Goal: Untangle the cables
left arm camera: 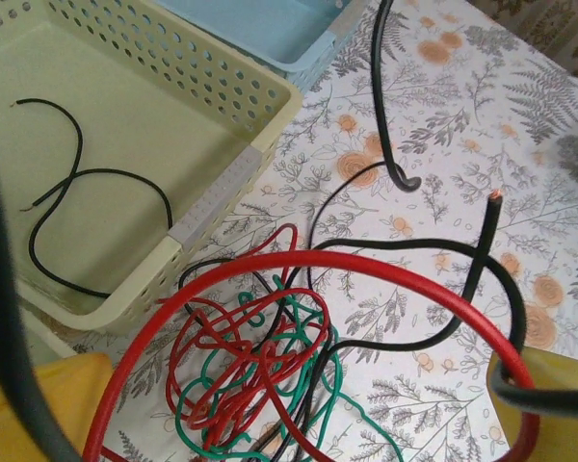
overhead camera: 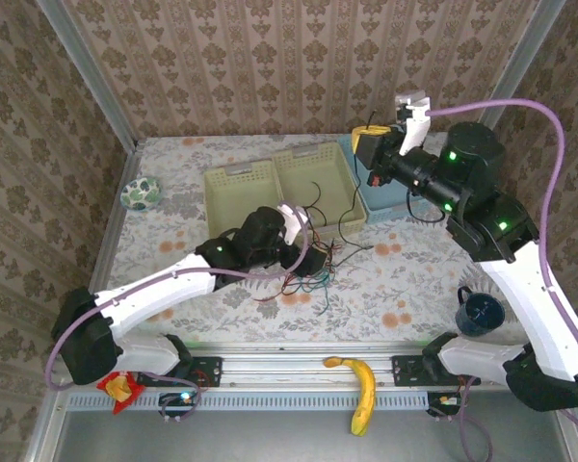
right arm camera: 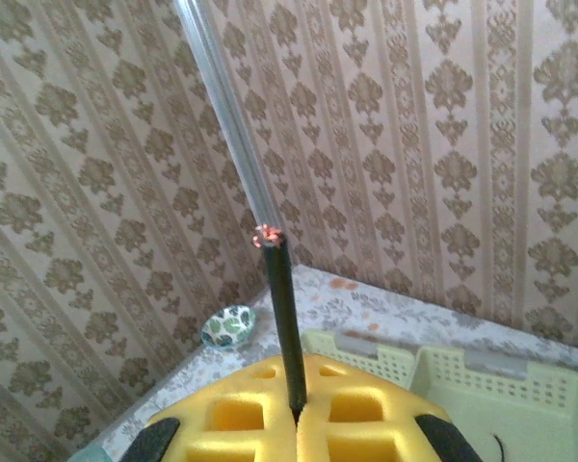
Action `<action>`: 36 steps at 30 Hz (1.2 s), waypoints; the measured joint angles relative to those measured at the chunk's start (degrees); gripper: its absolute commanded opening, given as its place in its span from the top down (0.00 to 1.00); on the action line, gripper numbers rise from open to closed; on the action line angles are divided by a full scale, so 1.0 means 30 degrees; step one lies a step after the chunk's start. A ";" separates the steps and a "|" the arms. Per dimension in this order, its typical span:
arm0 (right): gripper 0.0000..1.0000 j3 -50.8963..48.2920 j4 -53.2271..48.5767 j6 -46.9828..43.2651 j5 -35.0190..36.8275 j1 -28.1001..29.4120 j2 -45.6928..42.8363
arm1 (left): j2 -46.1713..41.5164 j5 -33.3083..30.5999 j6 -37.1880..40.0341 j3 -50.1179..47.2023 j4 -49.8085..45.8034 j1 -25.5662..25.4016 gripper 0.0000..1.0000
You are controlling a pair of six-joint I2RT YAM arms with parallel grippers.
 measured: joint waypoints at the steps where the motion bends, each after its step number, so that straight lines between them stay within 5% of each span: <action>1: 1.00 -0.0007 0.0168 -0.0007 -0.0051 0.0000 -0.0124 | -0.0291 0.0481 -0.0007 0.0000 -0.0051 0.0255 0.00; 8: 1.00 -0.0838 0.0823 -0.0007 -0.0066 -0.0044 -0.0525 | -0.2645 0.3861 -0.0124 0.0000 -0.1508 0.1137 0.00; 13: 1.00 -0.1355 0.0780 0.0080 -0.0066 -0.0044 -0.0073 | -0.0073 0.4867 -0.0714 0.0015 -0.4437 0.0925 0.00; 20: 1.00 -0.2477 0.0663 0.0233 0.0393 -0.0044 -0.0058 | 0.6178 0.1960 -0.0627 0.2681 -1.2116 -0.1144 0.00; 25: 1.00 -0.2674 0.0495 0.0211 0.0911 -0.0044 -0.0087 | 0.7956 -0.1705 -0.0270 0.6062 -1.6961 -0.1843 0.00; 30: 1.00 -0.2856 0.0510 0.0211 0.1683 -0.0211 -0.0437 | 0.6637 -0.3322 0.0634 0.7592 -1.8323 -0.1938 0.00; 36: 1.00 -0.3475 0.0517 0.0437 0.2113 -0.1078 -0.0976 | 0.1574 -0.1479 0.1851 0.7708 -1.8389 -0.1450 0.00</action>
